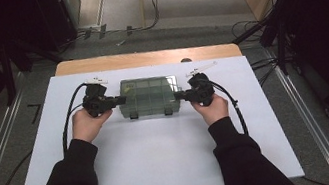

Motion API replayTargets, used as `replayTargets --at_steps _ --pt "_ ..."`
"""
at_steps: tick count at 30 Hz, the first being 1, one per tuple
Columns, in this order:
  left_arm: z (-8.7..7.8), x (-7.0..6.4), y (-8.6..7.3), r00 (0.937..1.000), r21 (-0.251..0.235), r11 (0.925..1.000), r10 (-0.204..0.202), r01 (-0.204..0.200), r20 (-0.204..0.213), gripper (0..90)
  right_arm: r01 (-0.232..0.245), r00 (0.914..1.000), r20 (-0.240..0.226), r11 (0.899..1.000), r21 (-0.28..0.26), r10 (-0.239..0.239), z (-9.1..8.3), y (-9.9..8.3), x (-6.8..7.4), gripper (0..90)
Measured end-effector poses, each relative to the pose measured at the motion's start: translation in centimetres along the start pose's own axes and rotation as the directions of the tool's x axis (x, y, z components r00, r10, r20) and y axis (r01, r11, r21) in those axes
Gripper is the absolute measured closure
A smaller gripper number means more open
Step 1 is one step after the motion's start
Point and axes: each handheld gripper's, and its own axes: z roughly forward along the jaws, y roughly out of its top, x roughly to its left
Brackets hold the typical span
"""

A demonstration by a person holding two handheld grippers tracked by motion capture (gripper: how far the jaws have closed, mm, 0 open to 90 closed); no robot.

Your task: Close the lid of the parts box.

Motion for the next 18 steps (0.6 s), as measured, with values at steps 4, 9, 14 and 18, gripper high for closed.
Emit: replayTargets --at_steps 4,9,14,18 --pt "0.5 -0.1 -0.1 1.0 0.009 0.9999 0.008 -0.008 0.002 89.8 0.004 1.0 0.001 1.0 0.006 -0.004 0.5 -0.1 0.2 87.8" --pt "0.9 -0.1 -0.4 1.0 0.017 0.9999 0.003 -0.003 0.005 89.8 0.003 1.0 0.001 1.0 0.008 -0.003 0.7 -0.2 0.2 87.9" --pt "1.3 0.1 -0.7 1.0 0.02 0.9998 0.003 -0.003 0.01 89.7 0.006 1.0 0.002 1.0 0.006 -0.006 0.8 -0.3 0.1 87.8" --pt "1.3 0.3 -0.8 0.9995 0.013 0.9999 -0.009 0.009 0.03 89.8 0.003 1.0 0.001 1.0 0.002 -0.003 0.8 -0.4 0.1 87.8"
